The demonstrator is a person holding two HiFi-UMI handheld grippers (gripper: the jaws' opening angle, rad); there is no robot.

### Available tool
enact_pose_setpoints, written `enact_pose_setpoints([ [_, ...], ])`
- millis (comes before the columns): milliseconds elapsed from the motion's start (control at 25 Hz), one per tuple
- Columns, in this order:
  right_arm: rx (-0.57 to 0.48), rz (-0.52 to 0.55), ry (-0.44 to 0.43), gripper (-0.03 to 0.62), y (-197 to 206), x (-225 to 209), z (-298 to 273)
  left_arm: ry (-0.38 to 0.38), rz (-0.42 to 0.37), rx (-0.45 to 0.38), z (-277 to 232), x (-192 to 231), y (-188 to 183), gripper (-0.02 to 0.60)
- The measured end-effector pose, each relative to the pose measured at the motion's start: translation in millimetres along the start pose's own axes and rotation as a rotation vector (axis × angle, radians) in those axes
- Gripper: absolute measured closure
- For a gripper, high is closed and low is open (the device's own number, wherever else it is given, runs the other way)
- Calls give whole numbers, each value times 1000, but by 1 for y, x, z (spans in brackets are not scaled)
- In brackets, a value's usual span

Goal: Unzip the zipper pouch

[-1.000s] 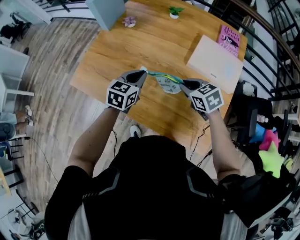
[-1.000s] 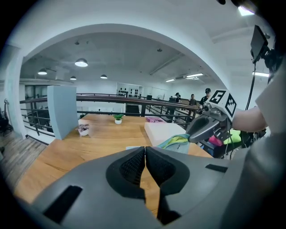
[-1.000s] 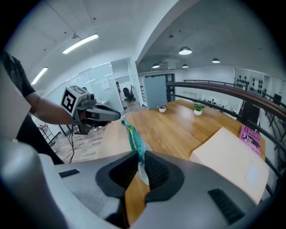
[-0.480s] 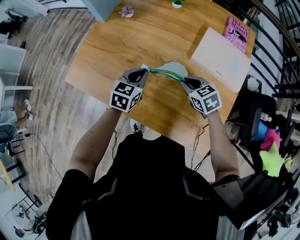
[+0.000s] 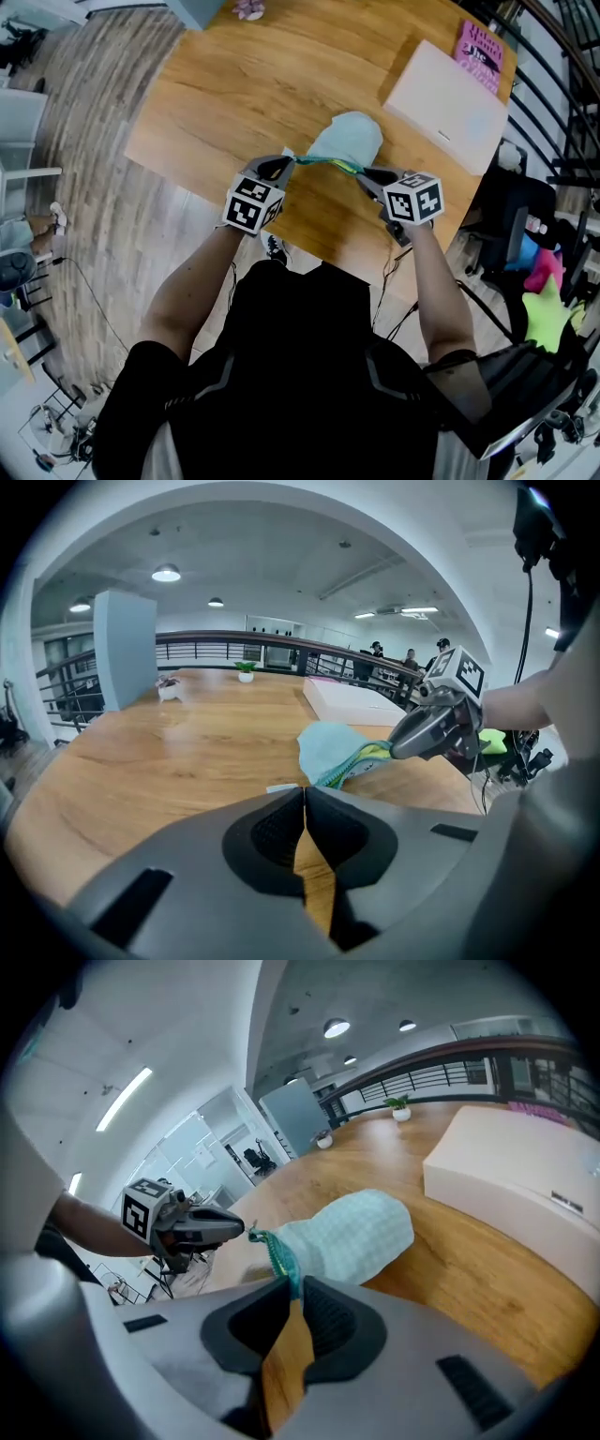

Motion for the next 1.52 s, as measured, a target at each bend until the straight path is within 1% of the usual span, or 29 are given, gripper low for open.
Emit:
enact_pose_setpoints([
  [200, 48, -39, -1, 540, 25, -1, -5, 15, 2, 54, 2, -4, 22, 548],
  [360, 61, -54, 6, 540, 34, -7, -12, 17, 19, 90, -3, -3, 35, 548],
  [520, 113, -104, 21, 540, 46, -15, -16, 22, 14, 131, -10, -4, 48, 548],
  [720, 154, -168, 50, 540, 51, -22, -20, 16, 31, 165, -17, 0, 53, 548],
  [920, 162, -203, 41, 542, 54, -26, -20, 32, 2, 211, -24, 4, 53, 548],
  [1200, 190, -186, 34, 542, 55, -28, -21, 50, 10, 226, -30, 7, 53, 546],
  [1360, 174, -193, 45, 542, 54, -30, -20, 51, -14, 234, -30, 3, 54, 547],
  [1480, 187, -193, 57, 540, 53, -26, -21, 49, 3, 237, -25, 4, 54, 546],
  [1520, 193, -180, 59, 539, 53, -25, -21, 50, 8, 226, -24, 3, 50, 546],
])
Point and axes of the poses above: the fingertips, and each gripper's own axes: z backward along the fingers, x to its left, y out of its underside, the point moved 3 cm from there along z, backward along the fingers, and after that the axes turned 13 degrees about -x, right-handed, at the moved point
